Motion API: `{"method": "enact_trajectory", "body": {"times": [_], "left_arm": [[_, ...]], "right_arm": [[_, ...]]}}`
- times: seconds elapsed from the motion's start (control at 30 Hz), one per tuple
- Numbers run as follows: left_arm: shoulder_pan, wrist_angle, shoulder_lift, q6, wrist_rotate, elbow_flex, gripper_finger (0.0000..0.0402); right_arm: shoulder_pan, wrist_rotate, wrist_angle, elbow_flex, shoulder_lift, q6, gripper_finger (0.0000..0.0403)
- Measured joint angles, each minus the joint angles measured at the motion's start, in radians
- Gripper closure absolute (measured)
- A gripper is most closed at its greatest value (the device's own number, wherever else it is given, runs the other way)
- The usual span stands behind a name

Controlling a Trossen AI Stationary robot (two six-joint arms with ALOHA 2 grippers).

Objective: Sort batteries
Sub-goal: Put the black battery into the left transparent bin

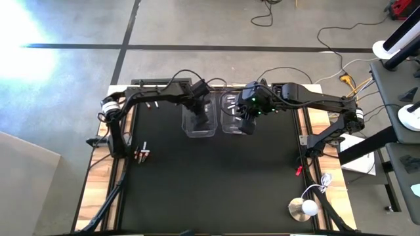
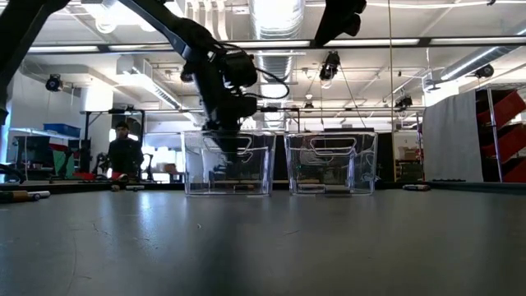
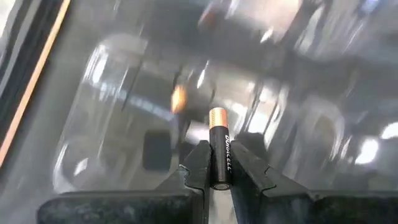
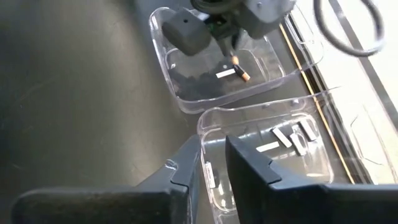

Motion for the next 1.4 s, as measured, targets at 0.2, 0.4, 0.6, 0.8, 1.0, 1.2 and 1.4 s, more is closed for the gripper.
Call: {"method": "enact_trajectory", "body": {"times": [0.2, 0.4, 0.6, 0.8, 1.0, 1.2, 1.4], "left_arm": [[-0.007, 0.081, 0.051, -0.025, 0.016, -0.013, 0.0379], [-0.011, 0.076, 0.096, 0.004, 0.024, -0.013, 0.0379], [-0.009, -0.081, 0.092, 0.219, 0.019, -0.019, 0.0379], [0.004, -0.076, 0.072, 0.274, 0.019, -0.018, 0.0379], [0.003, 0.002, 0.072, 0.198, 0.027, -0.018, 0.0379], [0.004, 0.119, 0.1, 0.066, 0.077, -0.017, 0.0379], [0.006, 0.133, 0.132, 0.05, 0.08, -0.017, 0.0379]], "right_arm": [[0.0, 0.0, -0.045, 0.0, -0.001, 0.034, 0.0344], [0.0, 0.002, -0.061, 0.0, -0.001, 0.054, 0.0338], [0.0, 0.002, -0.098, 0.0, -0.001, 0.112, 0.0333], [0.003, 0.002, -0.11, 0.0, -0.001, 0.16, 0.0342], [0.012, 0.002, -0.117, 0.0, -0.001, 0.174, 0.0353], [0.012, 0.002, -0.12, 0.0, -0.001, 0.192, 0.0354], [0.019, 0.002, -0.131, 0.0, -0.001, 0.224, 0.0355]]}}
